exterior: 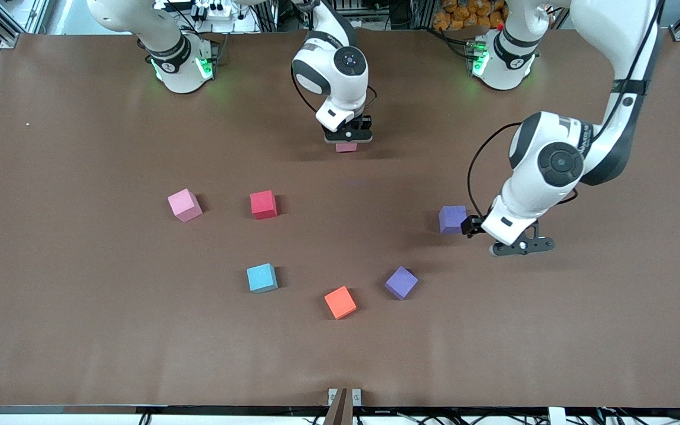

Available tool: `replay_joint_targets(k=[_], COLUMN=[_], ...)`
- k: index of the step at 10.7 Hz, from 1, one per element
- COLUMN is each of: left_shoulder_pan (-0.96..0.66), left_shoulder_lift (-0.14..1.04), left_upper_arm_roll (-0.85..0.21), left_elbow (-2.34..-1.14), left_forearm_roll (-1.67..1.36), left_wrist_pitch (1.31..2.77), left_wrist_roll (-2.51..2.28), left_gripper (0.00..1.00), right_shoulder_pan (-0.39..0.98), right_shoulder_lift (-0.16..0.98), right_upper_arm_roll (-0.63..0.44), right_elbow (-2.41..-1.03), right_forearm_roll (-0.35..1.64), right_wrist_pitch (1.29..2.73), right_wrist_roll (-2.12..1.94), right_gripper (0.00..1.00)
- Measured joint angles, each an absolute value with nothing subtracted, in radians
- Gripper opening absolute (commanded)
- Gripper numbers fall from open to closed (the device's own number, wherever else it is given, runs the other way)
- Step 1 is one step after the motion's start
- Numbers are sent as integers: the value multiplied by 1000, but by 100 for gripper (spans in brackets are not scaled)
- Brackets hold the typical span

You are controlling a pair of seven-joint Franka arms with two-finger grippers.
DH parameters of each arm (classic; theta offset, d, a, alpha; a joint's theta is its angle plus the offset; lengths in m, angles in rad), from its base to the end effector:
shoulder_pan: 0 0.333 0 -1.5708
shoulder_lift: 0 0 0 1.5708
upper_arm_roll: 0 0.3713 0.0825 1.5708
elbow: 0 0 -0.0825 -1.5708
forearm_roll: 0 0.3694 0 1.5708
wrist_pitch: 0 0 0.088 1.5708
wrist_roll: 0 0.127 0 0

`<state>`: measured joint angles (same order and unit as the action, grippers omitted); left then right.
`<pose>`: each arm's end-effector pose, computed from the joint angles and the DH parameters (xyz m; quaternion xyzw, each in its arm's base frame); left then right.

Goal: Arrange blocks into number 1
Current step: 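Set the pink cube beside green with the right gripper while the left gripper grasps purple, then carry the purple cube toward the column while the right gripper reaches the red cube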

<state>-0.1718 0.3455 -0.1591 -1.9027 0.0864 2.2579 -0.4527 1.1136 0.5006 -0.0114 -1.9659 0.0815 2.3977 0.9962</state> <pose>0.6014 -0.1948 0.3635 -0.9992 -0.0385 -0.0096 0.0034 0.2803 0.5586 0.2496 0.9989 0.0226 -0.0377 0.0179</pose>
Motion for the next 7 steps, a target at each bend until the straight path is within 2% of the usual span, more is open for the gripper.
replay_joint_targets(k=[2,3,4,7], left_shoulder_pan=[-200,-208,-216,-231], left_shoulder_lift=[375,389,401,432], left_upper_arm_roll=[-159,-159,-159,-160], left_elbow=[-1906,-1909,-1912,-1913], left_forearm_roll=[86,86,86,86], left_wrist_pitch=[2256,2255,2255,2255], left_wrist_roll=[-453,-453,-453,-453], left_gripper=[100,100,100,100], right_shoulder_pan=[1130,1134,1137,1137], right_shoulder_lift=[510,514,517,515], right_upper_arm_roll=[-11,-11,-11,-12], right_elbow=[-1973,-1975,-1975,-1972], right_forearm_roll=[82,82,82,82], right_wrist_pitch=[2418,2426,2429,2441], right_wrist_roll=[998,998,999,1026], right_gripper=[59,86,100,100])
